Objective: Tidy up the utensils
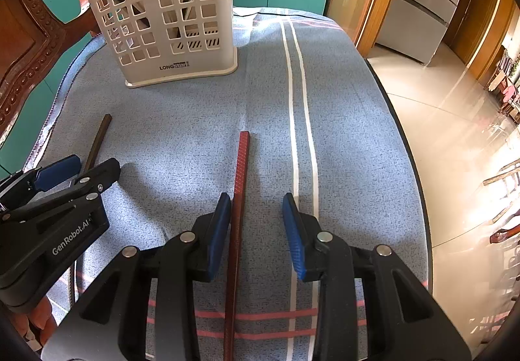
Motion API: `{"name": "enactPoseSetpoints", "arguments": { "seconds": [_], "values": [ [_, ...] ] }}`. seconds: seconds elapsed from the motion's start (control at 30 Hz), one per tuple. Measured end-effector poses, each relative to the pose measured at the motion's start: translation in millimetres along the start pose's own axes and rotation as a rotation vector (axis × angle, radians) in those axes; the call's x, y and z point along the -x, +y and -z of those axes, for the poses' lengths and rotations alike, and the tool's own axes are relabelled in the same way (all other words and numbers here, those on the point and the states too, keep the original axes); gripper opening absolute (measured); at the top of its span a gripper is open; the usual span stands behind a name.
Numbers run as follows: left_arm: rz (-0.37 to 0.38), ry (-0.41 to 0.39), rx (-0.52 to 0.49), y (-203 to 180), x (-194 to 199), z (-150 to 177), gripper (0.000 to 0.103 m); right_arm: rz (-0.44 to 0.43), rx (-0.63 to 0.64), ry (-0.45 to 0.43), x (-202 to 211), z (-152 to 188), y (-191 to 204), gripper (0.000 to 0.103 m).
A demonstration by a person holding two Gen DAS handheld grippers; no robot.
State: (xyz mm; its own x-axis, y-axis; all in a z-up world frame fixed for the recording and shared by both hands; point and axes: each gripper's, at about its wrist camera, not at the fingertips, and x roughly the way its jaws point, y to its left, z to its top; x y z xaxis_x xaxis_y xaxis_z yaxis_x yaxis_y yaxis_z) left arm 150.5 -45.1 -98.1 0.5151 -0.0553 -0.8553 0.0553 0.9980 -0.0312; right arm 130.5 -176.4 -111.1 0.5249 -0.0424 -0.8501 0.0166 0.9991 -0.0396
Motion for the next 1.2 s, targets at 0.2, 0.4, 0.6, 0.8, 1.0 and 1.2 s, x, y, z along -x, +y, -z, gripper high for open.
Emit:
{"name": "enactPoseSetpoints", "arguments": {
  "seconds": [0.2, 0.4, 0.6, 0.8, 1.0, 1.2],
  "values": [
    [0.004, 0.002, 0.0, 0.6, -0.3, -0.5, 0.052, -0.001, 0.001, -0.003, 0.4, 0.1, -0.5, 0.034],
    [0.003, 0.002, -0.003, 0.6, -0.3, -1.2, 0.052, -0.002, 0.0, -0.008, 0.9, 0.7, 0.2, 0.034],
    [0.003, 0.002, -0.004, 1.0, -0.7, -1.2, 0.052, -0.001, -0.001, -0.008, 0.9, 0.7, 0.5, 0.034],
    [0.01, 0.008, -0.002, 1.1, -0.9, -1.5, 0.055, -0.002, 0.0, -0.008, 0.9, 0.6, 0.3, 0.034],
    [0.014, 0.016, -0.003, -1.3, -1.1, -1.2, 0.056, -0.001, -0.001, -0.009, 0.9, 0.6, 0.5, 0.034],
    [0.011, 0.017, -0.005, -3.2, -1.5, -2.0, 0.056, -0.001, 0.0, -0.01, 0.9, 0.8, 0.2, 0.034]
  ]
}}
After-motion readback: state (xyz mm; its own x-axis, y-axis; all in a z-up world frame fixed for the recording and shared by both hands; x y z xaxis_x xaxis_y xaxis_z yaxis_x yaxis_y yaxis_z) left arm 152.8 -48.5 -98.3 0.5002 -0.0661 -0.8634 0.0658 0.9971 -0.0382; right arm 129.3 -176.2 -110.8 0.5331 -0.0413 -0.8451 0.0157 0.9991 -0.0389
